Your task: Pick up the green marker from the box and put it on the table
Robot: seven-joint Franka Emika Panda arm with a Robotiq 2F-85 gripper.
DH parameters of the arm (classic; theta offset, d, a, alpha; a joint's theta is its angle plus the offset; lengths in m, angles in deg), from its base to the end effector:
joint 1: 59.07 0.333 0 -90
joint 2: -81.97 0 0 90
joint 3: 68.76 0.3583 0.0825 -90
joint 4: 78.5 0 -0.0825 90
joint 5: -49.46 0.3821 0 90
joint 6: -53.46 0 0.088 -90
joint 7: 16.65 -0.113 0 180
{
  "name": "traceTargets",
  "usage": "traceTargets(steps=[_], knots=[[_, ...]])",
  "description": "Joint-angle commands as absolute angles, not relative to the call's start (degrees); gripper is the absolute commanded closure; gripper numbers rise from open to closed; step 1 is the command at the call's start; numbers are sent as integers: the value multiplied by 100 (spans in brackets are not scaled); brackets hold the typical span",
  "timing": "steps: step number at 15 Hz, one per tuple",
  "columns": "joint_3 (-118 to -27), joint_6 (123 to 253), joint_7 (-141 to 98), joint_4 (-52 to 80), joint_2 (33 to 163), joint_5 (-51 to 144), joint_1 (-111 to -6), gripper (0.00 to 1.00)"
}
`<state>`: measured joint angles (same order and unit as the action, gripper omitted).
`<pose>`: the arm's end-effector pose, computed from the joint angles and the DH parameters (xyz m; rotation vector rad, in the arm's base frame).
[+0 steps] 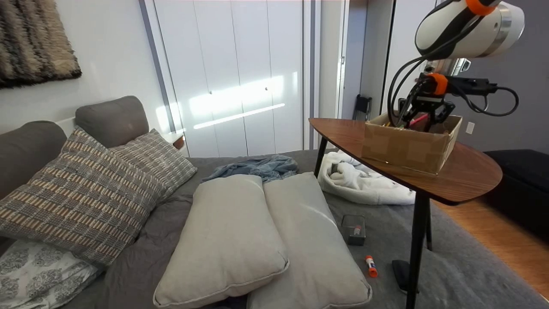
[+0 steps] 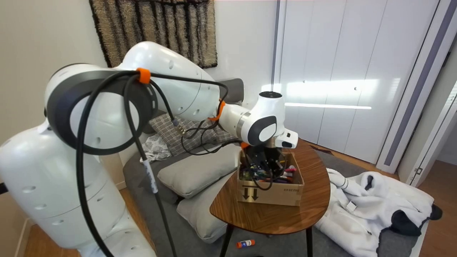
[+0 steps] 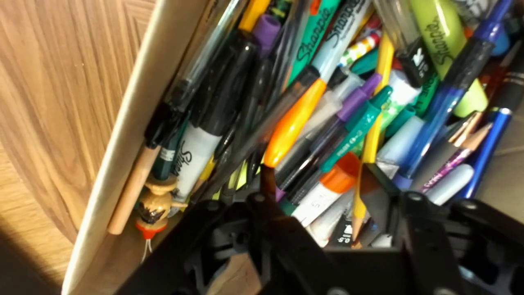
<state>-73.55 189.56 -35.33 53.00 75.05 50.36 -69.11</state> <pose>0.4919 -0.1310 0.4563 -2.9610 0.9086 -0.3104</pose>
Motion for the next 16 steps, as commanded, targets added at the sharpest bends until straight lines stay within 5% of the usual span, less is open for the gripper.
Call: traceTargets(steps=[1,3,8,16], knots=[[-7370,18793,-3690,5256,7538,4812,-6866,58],[-7375,18800,-3675,5248,7569,4822,-6860,62],[-7378,18798,-3634,5213,7602,4839,-6851,98],[-7379,18671,-3609,5257,7367,4789,-6856,96]])
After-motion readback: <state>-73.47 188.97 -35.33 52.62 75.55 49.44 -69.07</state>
